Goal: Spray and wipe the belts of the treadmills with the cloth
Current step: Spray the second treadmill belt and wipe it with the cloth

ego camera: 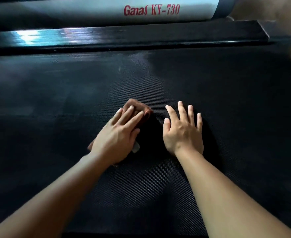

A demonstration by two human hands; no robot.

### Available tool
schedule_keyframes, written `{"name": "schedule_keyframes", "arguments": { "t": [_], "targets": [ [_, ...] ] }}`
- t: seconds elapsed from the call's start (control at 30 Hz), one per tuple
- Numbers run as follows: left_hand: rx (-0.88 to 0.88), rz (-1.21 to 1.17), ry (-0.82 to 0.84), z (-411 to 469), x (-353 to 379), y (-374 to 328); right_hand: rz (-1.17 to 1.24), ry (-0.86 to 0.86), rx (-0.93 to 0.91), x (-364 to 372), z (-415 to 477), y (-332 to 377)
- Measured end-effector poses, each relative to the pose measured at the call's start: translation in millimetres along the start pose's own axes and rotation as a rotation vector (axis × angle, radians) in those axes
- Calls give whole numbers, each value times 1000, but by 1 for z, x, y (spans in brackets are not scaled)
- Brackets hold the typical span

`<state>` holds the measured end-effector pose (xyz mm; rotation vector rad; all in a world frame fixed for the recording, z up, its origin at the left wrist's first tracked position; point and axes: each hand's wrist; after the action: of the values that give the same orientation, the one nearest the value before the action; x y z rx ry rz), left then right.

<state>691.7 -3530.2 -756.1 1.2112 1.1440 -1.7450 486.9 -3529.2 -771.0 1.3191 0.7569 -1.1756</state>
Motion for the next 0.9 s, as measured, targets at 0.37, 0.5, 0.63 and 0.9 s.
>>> {"name": "schedule_keyframes", "arguments": {
  "t": [0.37, 0.5, 0.63, 0.9],
  "targets": [
    [-343, 56, -86, 35, -8, 32, 162, 51, -42, -17, 5, -15],
    [-390, 42, -51, 96, 12, -3, 86, 21, -111, -30, 16, -51],
    [-291, 27, -7, 139, 34, -51, -26, -2, -73, -47, 31, -109],
    [42, -44, 37, 144, 82, -166, -71, -25, 140, -63, 40, -172]
  ]
}}
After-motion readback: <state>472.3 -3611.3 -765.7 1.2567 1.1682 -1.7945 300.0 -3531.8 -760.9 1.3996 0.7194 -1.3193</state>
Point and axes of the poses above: each hand's wrist, its own z-axis towards the middle knuckle, its own x-axis out of the palm, y = z × x, and after that the axes turned 10 degrees about -y, right-handed
